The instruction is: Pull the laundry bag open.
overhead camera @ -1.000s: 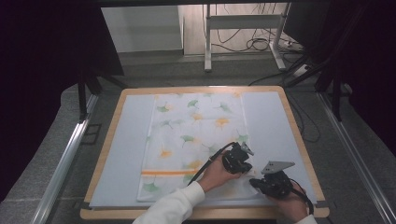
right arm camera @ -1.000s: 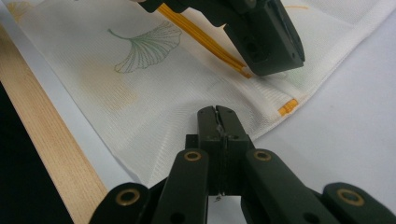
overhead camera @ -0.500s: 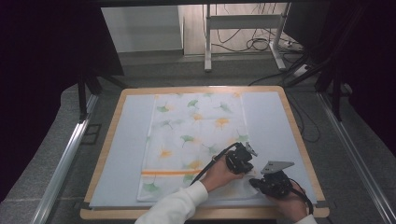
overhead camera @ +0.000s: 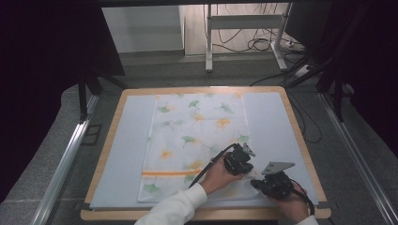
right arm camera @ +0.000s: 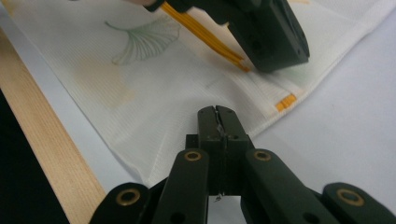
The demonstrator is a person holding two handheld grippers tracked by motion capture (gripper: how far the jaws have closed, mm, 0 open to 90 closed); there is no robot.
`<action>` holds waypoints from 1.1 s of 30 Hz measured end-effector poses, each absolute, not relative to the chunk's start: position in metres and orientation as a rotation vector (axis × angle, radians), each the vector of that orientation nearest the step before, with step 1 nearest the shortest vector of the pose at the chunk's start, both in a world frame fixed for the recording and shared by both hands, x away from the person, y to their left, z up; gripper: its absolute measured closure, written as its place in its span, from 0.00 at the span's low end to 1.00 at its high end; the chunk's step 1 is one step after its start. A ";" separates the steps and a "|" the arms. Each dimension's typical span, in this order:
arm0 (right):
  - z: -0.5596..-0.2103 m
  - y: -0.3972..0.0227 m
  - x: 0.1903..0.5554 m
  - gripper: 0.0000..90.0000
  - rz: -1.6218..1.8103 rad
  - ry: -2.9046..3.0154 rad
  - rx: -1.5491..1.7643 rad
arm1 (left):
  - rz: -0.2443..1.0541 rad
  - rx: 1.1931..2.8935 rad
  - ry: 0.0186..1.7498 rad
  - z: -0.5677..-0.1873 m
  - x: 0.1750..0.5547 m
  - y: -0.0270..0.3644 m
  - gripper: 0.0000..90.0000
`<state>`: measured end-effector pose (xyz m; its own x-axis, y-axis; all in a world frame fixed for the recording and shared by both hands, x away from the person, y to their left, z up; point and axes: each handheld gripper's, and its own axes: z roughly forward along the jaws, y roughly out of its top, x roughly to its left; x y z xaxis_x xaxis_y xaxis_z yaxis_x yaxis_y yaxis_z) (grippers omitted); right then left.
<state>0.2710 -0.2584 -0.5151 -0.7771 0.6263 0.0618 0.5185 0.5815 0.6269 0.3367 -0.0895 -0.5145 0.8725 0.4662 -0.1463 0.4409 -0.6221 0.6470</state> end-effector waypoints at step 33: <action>-0.505 -0.262 0.282 0.99 1.040 2.569 1.098 | 0.042 2.260 0.699 -0.521 0.331 -0.079 1.00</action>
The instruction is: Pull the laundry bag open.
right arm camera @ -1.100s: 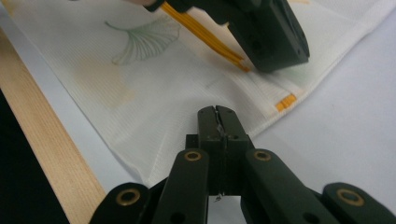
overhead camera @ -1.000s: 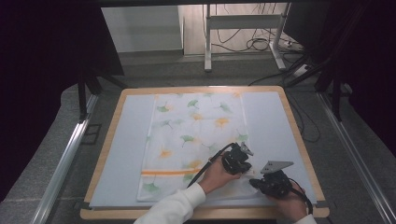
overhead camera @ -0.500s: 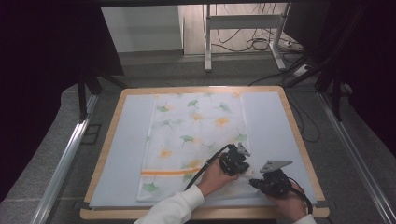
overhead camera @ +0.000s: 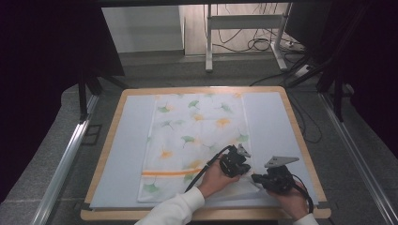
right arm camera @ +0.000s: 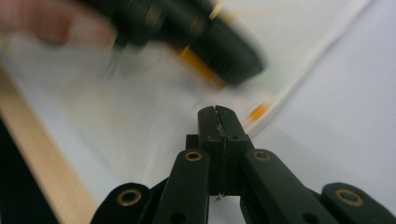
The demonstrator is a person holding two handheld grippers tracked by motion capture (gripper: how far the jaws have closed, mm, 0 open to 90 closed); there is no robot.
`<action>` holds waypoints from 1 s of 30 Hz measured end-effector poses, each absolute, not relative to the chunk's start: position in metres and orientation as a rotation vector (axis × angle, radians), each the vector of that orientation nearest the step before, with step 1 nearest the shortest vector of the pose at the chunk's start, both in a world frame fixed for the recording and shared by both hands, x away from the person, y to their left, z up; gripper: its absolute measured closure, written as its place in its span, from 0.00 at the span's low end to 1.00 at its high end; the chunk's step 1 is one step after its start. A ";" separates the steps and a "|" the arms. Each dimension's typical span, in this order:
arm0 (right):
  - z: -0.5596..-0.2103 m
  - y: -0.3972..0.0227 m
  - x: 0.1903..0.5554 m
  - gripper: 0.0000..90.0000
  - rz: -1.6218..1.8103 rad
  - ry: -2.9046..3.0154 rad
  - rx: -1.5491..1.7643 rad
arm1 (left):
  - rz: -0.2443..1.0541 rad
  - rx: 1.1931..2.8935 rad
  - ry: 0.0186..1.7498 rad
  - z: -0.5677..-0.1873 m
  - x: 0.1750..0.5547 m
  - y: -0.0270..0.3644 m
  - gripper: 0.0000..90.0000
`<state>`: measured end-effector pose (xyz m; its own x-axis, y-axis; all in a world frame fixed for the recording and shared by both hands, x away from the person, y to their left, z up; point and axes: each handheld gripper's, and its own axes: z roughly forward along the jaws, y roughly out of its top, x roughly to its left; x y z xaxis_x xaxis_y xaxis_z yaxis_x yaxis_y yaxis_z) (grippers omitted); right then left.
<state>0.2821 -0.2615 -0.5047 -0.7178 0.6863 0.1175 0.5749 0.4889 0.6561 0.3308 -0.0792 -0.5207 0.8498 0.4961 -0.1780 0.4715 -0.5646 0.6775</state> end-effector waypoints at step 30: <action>-0.513 -0.250 0.293 1.00 0.917 2.547 1.115 | 0.101 2.259 0.719 -0.520 0.322 -0.071 1.00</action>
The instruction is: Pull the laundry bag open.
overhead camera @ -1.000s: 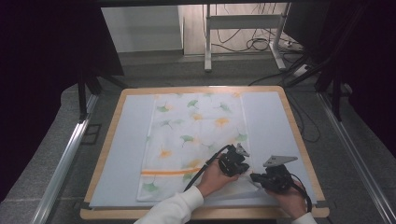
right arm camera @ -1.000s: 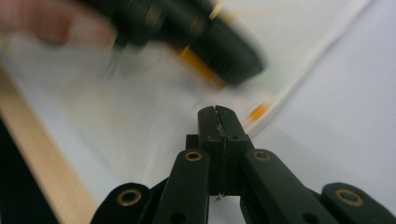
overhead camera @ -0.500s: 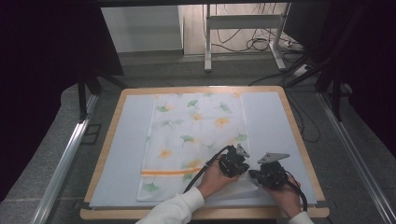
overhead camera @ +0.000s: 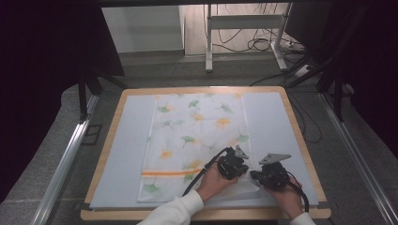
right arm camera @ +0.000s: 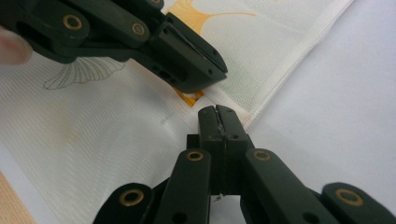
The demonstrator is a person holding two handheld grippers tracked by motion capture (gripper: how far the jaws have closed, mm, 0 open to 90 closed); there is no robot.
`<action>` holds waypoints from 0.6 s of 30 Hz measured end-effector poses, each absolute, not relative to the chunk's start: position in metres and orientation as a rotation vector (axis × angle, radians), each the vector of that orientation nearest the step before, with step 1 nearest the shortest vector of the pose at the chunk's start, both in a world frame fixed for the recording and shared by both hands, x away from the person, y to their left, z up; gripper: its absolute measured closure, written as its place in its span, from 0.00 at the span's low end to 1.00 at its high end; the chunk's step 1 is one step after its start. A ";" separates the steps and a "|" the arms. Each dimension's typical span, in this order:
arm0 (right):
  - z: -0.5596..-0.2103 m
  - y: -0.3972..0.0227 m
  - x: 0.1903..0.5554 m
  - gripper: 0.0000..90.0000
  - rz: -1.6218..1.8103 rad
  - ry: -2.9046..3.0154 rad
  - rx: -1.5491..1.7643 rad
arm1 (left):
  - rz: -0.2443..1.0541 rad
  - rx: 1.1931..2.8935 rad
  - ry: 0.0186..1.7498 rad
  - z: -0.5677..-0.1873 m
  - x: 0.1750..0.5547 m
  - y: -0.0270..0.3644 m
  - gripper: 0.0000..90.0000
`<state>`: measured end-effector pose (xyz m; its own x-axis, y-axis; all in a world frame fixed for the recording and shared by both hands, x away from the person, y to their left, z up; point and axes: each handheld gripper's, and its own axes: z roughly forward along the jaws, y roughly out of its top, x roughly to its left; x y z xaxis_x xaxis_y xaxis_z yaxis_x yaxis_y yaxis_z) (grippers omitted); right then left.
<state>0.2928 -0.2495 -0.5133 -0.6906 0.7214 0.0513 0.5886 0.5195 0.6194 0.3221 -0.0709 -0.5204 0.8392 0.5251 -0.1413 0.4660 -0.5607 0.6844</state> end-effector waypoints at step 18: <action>-0.514 -0.251 0.294 1.00 0.923 2.556 1.110 | 0.086 2.233 0.755 -0.522 0.322 -0.054 1.00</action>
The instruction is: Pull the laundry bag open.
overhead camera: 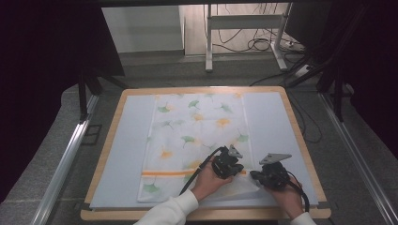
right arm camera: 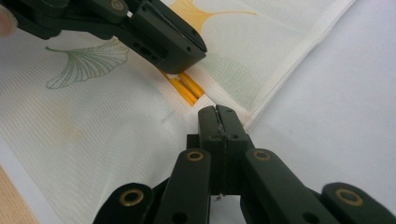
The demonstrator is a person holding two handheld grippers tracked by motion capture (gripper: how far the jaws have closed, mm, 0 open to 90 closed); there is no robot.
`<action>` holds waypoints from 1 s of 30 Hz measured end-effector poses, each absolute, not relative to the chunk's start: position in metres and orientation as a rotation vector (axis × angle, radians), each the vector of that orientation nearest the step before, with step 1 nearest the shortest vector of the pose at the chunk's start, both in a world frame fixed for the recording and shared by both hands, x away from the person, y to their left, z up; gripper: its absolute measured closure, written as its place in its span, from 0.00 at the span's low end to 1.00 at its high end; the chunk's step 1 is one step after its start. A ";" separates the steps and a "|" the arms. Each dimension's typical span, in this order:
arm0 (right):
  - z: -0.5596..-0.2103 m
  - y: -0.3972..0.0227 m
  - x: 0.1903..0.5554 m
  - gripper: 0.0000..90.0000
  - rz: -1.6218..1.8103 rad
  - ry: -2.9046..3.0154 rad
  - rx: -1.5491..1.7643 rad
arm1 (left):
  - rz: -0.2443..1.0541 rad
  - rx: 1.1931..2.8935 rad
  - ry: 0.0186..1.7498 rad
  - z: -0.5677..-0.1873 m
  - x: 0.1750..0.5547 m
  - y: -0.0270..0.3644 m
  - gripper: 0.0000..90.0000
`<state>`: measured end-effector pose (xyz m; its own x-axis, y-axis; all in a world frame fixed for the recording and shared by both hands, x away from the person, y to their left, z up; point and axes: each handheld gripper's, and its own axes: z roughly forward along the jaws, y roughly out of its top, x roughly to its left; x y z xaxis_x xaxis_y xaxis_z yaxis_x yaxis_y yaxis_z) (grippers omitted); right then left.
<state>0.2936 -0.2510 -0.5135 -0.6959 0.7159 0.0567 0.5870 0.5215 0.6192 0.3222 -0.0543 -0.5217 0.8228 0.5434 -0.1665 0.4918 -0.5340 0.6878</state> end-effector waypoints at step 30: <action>-0.514 -0.253 0.294 1.00 0.942 2.559 1.118 | 0.088 2.209 0.809 -0.524 0.320 -0.014 1.00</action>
<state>0.2944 -0.2528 -0.5142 -0.6960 0.7144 0.0722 0.5908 0.5126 0.6231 0.3204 -0.0135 -0.5240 0.7963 0.5764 -0.1835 0.5233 -0.5042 0.6870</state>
